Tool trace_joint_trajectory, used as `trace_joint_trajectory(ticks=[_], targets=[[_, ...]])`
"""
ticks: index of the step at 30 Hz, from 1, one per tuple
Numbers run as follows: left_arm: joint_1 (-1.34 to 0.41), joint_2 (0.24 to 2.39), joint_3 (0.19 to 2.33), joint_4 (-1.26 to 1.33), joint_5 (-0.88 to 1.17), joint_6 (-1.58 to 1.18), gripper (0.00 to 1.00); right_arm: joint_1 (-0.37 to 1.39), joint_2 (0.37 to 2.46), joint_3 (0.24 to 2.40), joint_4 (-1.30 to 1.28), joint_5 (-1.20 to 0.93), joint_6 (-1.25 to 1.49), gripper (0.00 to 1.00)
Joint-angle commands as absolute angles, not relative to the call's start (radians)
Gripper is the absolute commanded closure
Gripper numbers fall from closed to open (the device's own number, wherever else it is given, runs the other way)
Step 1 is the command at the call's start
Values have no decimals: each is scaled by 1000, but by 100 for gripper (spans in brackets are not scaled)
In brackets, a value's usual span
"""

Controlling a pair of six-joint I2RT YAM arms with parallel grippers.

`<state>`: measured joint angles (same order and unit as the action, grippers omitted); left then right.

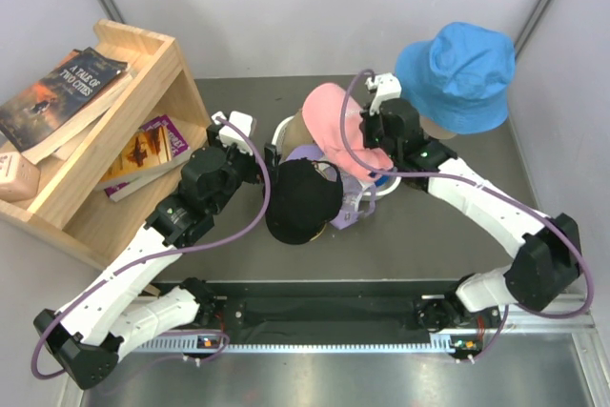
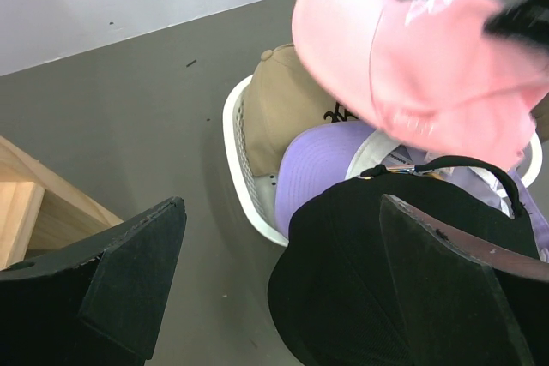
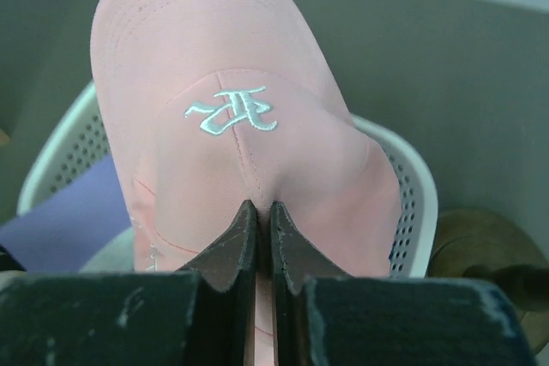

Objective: Stack the hats

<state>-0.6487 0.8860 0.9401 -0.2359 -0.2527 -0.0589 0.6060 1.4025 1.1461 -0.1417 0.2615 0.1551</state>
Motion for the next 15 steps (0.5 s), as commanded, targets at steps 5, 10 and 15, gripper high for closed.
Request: trace_joint_trajectory(ticks=[5,10,15], targets=[[-646,864,946,-195,-278,-40,1,601,1272,1330,-124,259,91,100],[-646,856,956,-192,-282,-29,1,600,1230,1373,-141,115,31,100],[-644,818,1020,-213,-232,-84,1,601,1141,1379,-224,19,-43,100]])
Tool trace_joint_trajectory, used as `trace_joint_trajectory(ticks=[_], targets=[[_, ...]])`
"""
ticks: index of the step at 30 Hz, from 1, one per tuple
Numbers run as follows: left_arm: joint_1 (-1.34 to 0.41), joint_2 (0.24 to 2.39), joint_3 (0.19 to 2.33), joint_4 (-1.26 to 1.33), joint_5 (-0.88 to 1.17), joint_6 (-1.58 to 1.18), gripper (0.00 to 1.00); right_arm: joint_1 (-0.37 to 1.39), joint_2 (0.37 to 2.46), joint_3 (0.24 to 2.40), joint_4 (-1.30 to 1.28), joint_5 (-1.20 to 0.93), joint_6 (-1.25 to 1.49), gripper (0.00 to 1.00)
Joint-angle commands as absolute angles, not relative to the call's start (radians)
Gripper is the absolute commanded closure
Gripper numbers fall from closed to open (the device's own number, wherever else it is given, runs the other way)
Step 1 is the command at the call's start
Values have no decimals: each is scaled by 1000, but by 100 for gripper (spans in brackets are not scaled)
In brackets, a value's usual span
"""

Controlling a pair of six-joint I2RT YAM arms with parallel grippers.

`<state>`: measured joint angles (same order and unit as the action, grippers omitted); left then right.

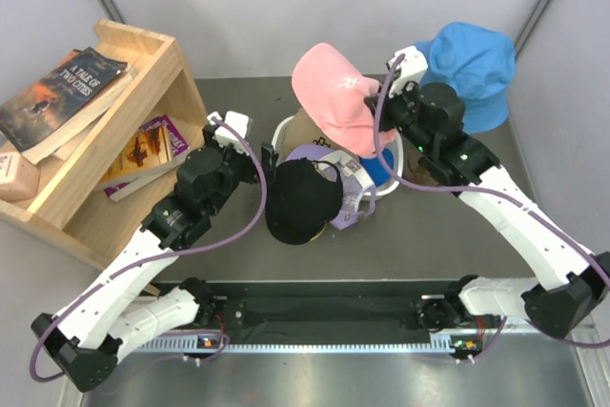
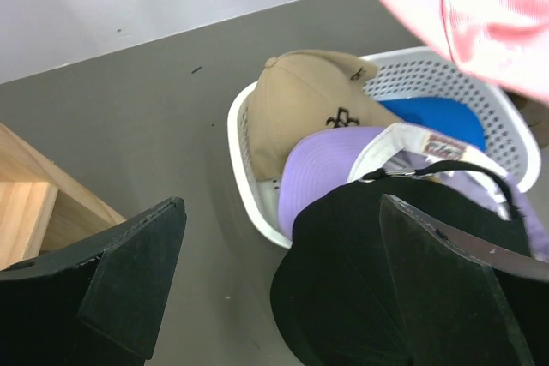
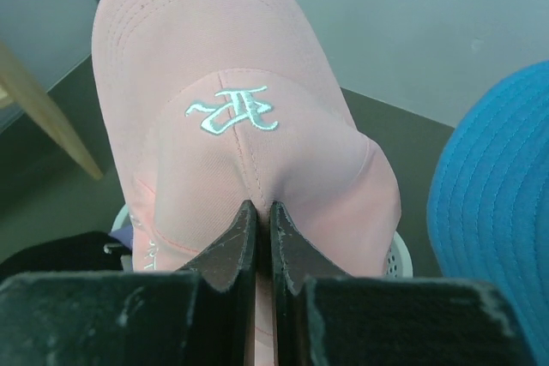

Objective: Stack the hats

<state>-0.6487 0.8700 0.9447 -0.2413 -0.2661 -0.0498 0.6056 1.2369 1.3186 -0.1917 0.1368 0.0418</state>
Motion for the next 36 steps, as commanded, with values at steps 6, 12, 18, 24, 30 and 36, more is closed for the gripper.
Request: trace_joint_trajectory(ticks=[6,12,18,24,30,36], targets=[[-644,785,1129,-206,-109,-213,1,609,1031,1364,-347,-106,-121,100],[-644,856,1224,-172,61,-388,1,670,980,1344,-420,-189,-190,100],[-644,917,1270,-201,72,-445,1,747,983,1344,-433,-133,-213,100],[-644,942,1275,-267,-32,-414,1,798,985,1344,-425,-112,-216,100],[-644,934,1226,-244,-46,-417,18,847,1002,1351,-423,-81,-225,100],[-644,917,1160,-232,-37,-445,47,888,1015,1350,-402,-38,-233,100]])
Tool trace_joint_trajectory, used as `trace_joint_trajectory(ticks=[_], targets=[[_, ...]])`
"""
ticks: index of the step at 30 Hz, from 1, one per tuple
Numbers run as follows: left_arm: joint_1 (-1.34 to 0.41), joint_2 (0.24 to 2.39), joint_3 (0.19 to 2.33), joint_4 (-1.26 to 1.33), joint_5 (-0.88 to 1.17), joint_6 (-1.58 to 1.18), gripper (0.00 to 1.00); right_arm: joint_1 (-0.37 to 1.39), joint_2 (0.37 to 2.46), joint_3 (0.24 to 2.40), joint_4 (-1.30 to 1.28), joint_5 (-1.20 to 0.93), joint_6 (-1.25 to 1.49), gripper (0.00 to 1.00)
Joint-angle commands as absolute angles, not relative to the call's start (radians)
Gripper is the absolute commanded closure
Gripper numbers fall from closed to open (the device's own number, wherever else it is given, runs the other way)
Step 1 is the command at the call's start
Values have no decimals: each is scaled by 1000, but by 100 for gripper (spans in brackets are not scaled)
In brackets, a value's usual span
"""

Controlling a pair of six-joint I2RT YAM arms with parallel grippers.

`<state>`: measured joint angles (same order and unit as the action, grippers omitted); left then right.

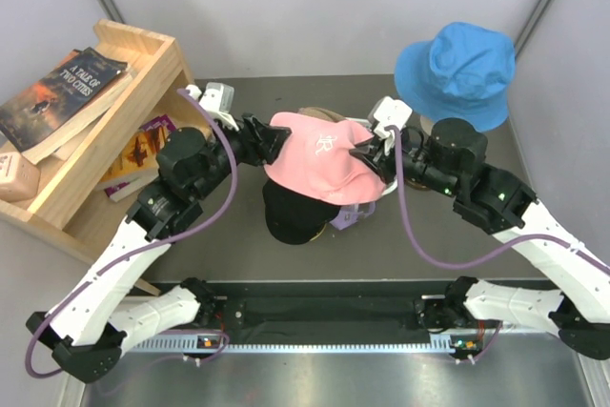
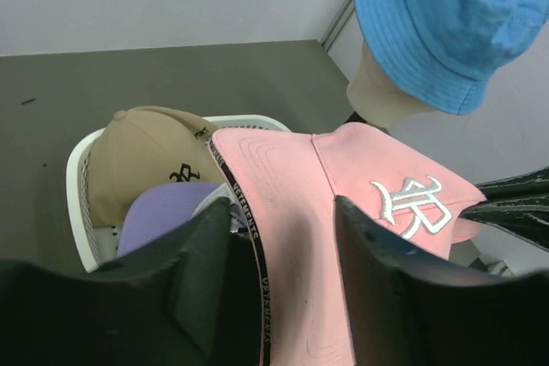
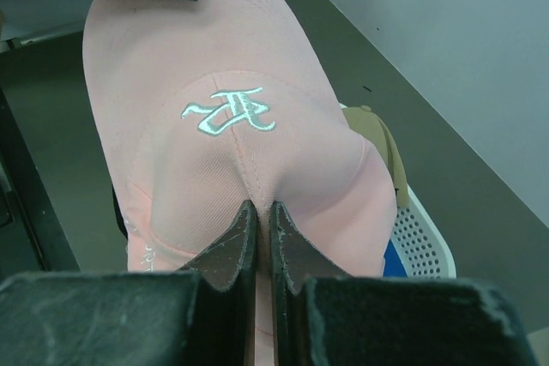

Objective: Stack the hats

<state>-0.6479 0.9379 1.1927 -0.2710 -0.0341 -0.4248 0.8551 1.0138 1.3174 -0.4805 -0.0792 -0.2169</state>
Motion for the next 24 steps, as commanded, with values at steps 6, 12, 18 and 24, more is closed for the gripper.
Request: trace_joint_trajectory(ticks=[6,12,18,24], targets=[[-644,867,1086,-236,-72,-466,84,948,1051,1367,-390,-6,-242,100],[-644,764,979,-259,-149,-514,100,1060,1106,1399,-393,101,-261,100],[-644,644,874,-281,-207,-578,100,1158,1158,1450,-411,193,-287,100],[-644,575,783,-314,-284,-617,100,1195,1204,1456,-391,210,-288,100]])
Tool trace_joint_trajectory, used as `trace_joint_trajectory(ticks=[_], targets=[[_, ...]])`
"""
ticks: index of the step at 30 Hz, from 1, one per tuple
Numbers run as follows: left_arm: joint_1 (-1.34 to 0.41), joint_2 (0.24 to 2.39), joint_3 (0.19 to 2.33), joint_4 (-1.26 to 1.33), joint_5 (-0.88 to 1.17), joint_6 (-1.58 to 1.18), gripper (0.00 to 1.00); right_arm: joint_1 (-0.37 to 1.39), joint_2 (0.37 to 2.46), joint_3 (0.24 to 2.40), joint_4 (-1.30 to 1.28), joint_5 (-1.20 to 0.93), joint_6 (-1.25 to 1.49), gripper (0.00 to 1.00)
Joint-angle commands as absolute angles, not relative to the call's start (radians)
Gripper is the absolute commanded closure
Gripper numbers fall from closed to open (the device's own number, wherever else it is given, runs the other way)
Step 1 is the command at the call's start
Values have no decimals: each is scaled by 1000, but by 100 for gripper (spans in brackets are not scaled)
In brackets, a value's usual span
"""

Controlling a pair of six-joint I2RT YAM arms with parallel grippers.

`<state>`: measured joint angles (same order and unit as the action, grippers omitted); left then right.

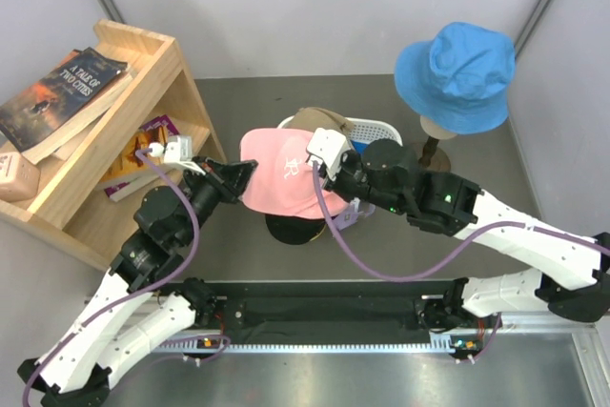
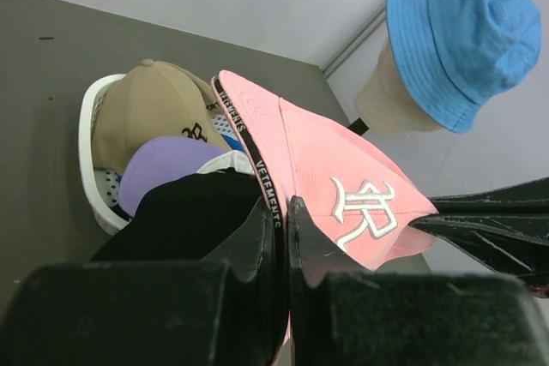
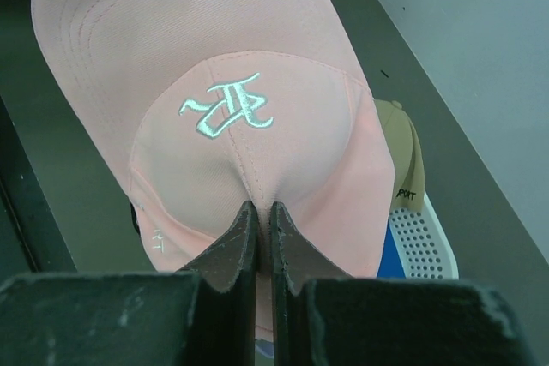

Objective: Stack the hats

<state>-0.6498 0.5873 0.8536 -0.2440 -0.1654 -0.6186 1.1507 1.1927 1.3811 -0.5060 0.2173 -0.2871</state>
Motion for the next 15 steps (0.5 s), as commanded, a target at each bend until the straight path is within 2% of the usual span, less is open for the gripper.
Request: trace_joint_trajectory(ticks=[1,5,8,11,12,13,14,15], targets=[[-644,565,772,-318,-305,-618,100,1196,1209,1457,-388,210,-285,100],[-644,555,741,-350,-367,-624,100,1200,1224,1448,-373,210,-270,100],[-644,542,718,-370,-403,-634,100,1200,1226,1416,-347,209,-255,88],[-644,520,692,-383,-431,-650,100,1200,1220,1388,-318,215,-226,65],[-644,508,678,-396,-439,-666,100,1200,1218,1385,-311,225,-198,49],[-644,502,672,-400,-446,-676,100,1198,1215,1382,-299,266,-181,41],[-644,494,664,-403,-455,-686,100,1197,1215,1379,-293,288,-166,29],[-644,477,646,-405,-457,-705,100,1190,1209,1376,-290,302,-137,26]])
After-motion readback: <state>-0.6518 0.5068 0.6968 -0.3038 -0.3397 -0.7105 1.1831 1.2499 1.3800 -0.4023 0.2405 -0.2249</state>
